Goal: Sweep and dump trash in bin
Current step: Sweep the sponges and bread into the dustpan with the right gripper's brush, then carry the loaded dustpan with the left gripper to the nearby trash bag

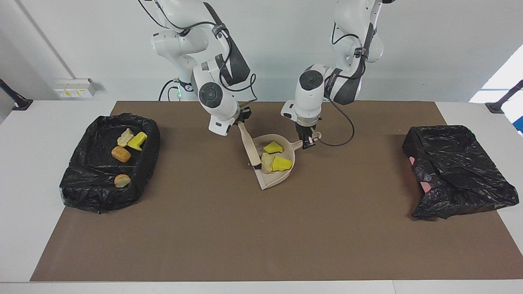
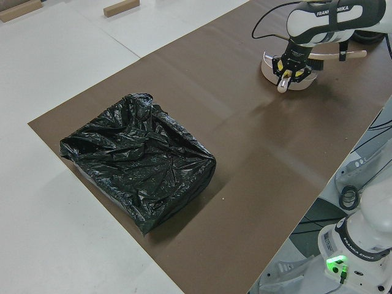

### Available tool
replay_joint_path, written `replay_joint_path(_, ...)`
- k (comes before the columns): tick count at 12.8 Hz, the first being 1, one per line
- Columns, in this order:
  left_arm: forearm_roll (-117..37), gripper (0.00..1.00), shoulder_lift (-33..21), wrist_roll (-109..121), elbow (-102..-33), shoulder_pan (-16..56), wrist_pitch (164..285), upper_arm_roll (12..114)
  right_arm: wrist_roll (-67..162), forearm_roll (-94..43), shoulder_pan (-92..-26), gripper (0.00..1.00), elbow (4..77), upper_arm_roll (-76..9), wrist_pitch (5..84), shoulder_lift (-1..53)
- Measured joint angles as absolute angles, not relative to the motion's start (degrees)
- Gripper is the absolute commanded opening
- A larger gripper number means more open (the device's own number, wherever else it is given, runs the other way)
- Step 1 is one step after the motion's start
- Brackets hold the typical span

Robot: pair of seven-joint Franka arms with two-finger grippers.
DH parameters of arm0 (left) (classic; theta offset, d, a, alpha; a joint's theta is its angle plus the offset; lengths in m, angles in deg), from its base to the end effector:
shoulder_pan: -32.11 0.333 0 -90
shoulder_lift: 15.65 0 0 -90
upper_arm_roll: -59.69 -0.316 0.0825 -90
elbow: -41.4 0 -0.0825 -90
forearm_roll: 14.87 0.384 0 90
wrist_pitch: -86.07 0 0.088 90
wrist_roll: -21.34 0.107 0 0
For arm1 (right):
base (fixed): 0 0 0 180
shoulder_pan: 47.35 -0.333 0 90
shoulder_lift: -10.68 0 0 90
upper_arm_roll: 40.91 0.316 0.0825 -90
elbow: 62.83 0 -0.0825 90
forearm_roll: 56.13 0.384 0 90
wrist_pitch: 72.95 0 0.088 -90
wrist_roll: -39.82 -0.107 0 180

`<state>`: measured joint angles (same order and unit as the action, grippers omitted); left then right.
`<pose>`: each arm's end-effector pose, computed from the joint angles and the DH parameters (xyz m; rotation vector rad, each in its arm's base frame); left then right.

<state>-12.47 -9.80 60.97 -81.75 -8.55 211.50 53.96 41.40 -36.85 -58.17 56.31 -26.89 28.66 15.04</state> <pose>0.4481 -0.3116 0.3494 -2.4417 1.9085 0.0987 0.4570 0.2421 0.3723 -2.7875 -0.4665 0.6296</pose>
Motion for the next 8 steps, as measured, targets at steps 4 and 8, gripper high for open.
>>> replay_joint_path(4,-13.5,0.00,-9.8,67.3,-81.1,-4.3,212.2,53.7,30.5,-38.2,-56.0,0.00,56.2,-27.5,22.8,7.4)
replay_joint_path(8,-15.3,0.00,-10.2,74.3,-75.8,1.5,207.9,53.4,12.2,-39.9,-60.7,0.00,58.2,-27.0,19.7,0.2)
